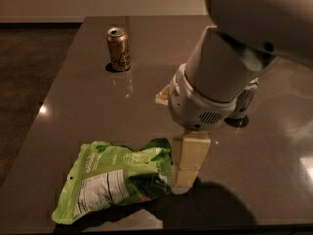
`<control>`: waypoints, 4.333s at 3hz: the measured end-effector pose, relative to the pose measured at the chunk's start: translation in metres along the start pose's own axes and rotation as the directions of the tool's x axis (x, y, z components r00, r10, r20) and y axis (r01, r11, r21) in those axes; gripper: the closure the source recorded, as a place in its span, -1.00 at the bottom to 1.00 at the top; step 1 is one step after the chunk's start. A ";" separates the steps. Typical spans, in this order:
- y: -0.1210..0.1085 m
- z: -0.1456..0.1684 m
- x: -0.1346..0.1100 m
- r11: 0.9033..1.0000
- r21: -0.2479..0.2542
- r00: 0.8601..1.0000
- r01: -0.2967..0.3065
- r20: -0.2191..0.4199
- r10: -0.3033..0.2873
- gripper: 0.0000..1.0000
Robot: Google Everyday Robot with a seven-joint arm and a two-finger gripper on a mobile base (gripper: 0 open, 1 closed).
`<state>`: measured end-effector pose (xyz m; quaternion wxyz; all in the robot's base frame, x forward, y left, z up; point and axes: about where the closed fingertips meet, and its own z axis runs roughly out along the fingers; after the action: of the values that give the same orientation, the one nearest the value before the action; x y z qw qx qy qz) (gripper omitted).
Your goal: Move green rice chip bag near orange can
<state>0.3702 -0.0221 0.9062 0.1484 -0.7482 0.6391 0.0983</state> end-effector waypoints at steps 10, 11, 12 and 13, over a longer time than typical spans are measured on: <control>-0.133 0.001 -0.072 0.997 0.065 0.998 -0.035 0.053 0.032 1.00; -0.163 0.013 -0.081 0.997 0.073 0.997 -0.032 0.070 0.026 1.00; -0.193 0.025 -0.082 0.996 0.082 0.997 -0.020 0.070 0.014 1.00; -0.215 0.030 -0.073 0.996 0.089 0.998 -0.018 0.058 0.013 0.66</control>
Offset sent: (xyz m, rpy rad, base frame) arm -0.0392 0.0421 -0.0552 -0.0188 0.0321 0.1049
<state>0.5713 0.0861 0.9232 0.1994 -0.7327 0.6441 0.0922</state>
